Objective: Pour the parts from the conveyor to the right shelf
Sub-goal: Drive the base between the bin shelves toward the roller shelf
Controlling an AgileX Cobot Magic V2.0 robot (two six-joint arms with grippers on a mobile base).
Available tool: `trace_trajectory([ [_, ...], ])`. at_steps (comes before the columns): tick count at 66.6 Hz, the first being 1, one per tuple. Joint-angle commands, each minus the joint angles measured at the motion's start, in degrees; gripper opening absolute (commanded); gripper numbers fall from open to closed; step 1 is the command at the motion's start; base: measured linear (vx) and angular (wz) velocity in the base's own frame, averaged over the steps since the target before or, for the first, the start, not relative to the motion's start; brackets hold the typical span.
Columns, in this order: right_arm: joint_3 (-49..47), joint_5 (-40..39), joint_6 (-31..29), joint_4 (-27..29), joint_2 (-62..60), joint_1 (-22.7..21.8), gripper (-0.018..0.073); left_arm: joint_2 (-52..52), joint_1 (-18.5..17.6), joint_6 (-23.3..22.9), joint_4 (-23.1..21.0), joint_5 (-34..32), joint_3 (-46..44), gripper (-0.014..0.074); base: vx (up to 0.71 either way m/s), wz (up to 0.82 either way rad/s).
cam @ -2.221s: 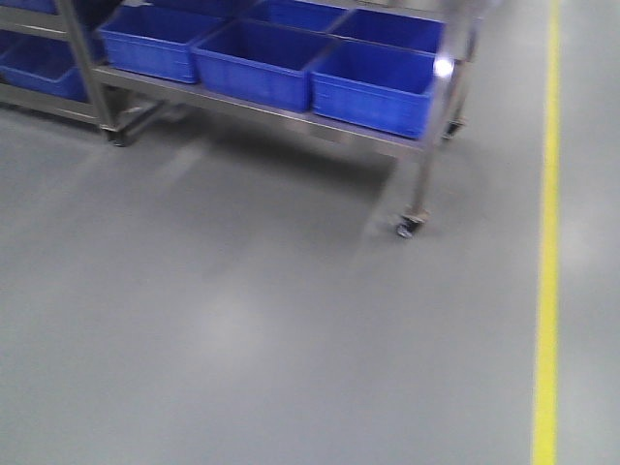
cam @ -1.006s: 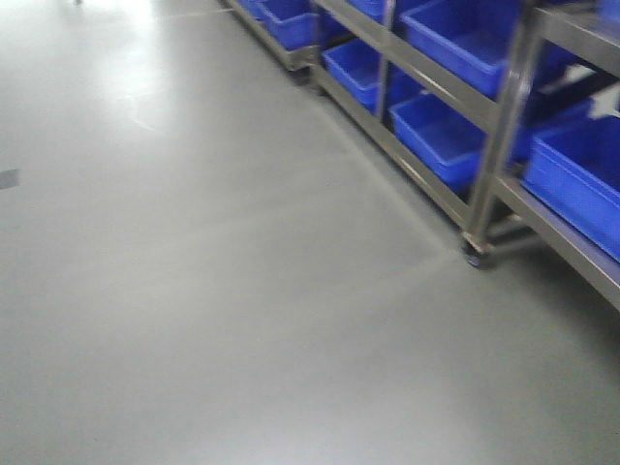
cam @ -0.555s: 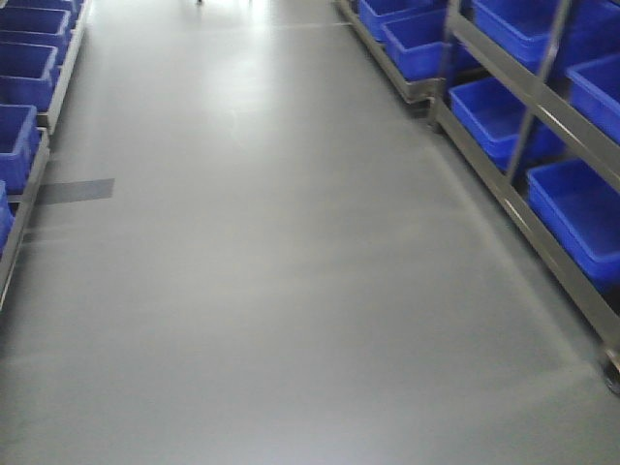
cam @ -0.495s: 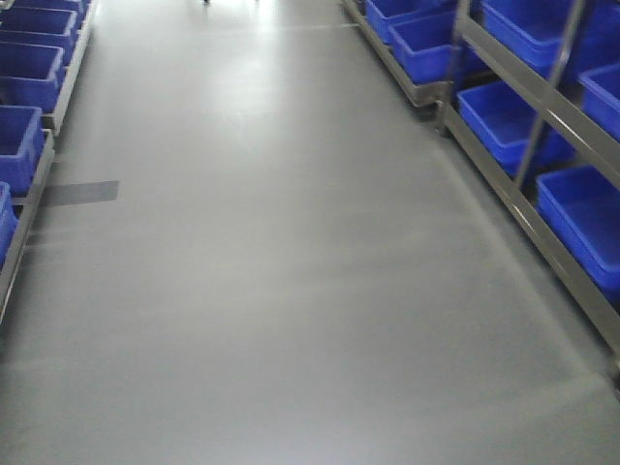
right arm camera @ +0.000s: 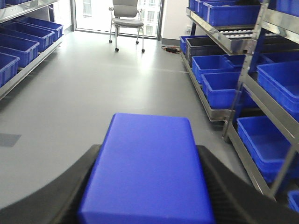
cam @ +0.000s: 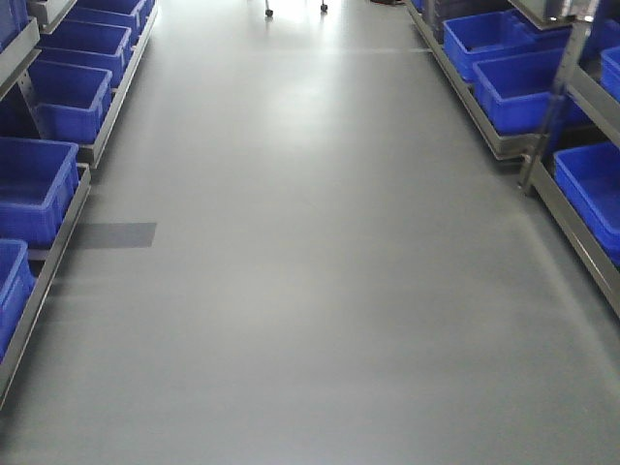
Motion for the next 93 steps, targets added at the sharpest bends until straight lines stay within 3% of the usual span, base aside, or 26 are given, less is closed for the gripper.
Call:
trace_trajectory([
  [1, -1.36, -4.47, -0.16, 0.0, 1.28, -0.24, -0.0005, -0.65, -0.47, -0.49, -0.45, -4.52, -1.1, -0.0006, 0.75, 0.13],
  [78, -1.36, -4.47, -0.16, 0.06, 1.28, -0.24, -0.0005, -0.65, -0.47, -0.49, -0.45, -4.52, -1.1, -0.0006, 0.67, -0.06],
  [93, -1.36, -4.47, -0.16, 0.11, 1.28, -0.24, -0.0005, -0.65, -0.47, -0.49, -0.45, -4.52, -1.1, -0.0006, 0.51, 0.43],
])
